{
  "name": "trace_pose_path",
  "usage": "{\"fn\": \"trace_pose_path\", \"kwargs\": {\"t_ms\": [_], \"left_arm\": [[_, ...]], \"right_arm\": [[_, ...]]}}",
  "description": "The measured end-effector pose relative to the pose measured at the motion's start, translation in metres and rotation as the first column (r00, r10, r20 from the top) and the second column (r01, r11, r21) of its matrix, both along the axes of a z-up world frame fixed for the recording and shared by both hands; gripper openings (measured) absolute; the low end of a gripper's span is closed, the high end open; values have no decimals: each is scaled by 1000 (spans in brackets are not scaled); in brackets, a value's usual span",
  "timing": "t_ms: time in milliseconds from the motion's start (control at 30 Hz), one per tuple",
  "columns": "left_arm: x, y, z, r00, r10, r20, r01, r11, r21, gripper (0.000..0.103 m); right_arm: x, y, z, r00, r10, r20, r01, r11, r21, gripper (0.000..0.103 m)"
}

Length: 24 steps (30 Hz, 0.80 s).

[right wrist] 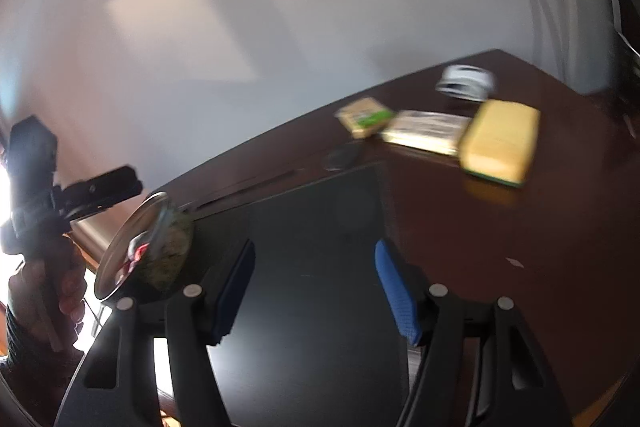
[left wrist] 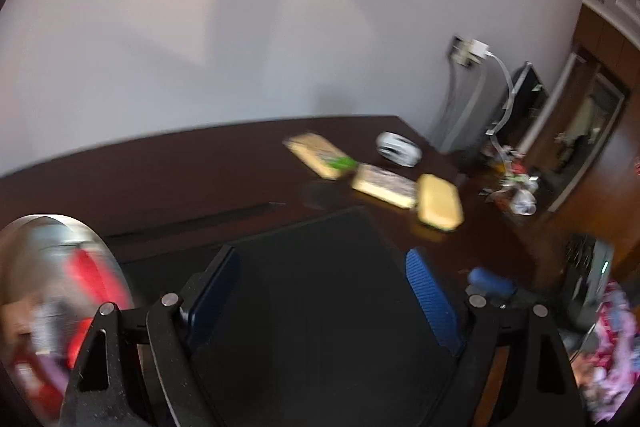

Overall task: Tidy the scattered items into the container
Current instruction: 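Move both tools back over the sponge and cracker packets on the desk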

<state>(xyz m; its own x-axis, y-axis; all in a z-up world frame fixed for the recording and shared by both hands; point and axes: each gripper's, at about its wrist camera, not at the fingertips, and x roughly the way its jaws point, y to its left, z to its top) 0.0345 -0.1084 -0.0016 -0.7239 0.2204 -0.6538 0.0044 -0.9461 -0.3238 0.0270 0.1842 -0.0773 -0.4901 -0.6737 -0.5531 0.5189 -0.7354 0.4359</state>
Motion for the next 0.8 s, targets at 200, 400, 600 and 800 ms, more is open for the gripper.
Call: {"fn": "trace_pose_path", "kwargs": {"t_ms": [200, 400, 600, 800], "left_arm": [[-90, 53, -12, 992, -12, 128, -7, 989, 148, 86], [-163, 93, -32, 977, 16, 212, -41, 992, 116, 87], [-213, 108, -67, 914, 27, 406, -110, 977, 182, 87], [-231, 121, -76, 902, -12, 431, -38, 993, 108, 92]], "right_arm": [[-13, 51, -8, 995, -97, 15, 97, 995, 3, 65], [-19, 77, -15, 990, -138, 18, 139, 990, -2, 73], [-22, 94, -23, 988, -151, 23, 152, 988, -16, 73], [-30, 112, -38, 983, -174, 64, 176, 984, -38, 73]]}}
